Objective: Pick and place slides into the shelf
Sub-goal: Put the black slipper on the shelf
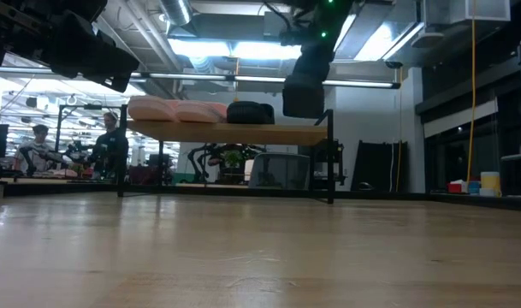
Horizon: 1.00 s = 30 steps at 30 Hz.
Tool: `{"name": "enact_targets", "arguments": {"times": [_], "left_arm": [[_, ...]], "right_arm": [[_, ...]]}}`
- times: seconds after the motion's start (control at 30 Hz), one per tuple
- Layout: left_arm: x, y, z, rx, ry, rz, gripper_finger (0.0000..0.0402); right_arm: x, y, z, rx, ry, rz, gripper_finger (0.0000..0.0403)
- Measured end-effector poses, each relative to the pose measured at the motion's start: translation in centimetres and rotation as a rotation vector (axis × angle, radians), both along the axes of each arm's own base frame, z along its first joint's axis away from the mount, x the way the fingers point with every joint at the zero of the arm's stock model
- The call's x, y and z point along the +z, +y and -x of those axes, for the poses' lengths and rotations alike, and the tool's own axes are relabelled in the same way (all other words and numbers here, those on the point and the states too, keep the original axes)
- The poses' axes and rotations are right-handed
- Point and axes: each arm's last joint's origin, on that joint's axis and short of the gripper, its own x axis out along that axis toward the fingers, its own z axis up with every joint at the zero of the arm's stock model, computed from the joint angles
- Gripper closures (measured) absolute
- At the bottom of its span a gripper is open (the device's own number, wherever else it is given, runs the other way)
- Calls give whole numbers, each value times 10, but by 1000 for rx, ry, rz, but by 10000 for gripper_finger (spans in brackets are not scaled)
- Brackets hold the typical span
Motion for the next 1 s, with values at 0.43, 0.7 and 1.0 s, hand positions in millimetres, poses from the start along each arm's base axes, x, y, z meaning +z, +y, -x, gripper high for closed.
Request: {"name": "enact_targets", "arguments": {"times": [0.43, 0.7, 1.0], "left_arm": [[0, 0, 0, 0, 1, 0, 399], [0, 0, 0, 0, 1, 0, 399], [0, 0, 0, 0, 1, 0, 399]], "right_arm": [[-13, -7, -9, -8, 24, 0, 390], [-15, -7, -10, 11, 22, -26, 390], [-15, -6, -10, 22, 18, -40, 390]]}}
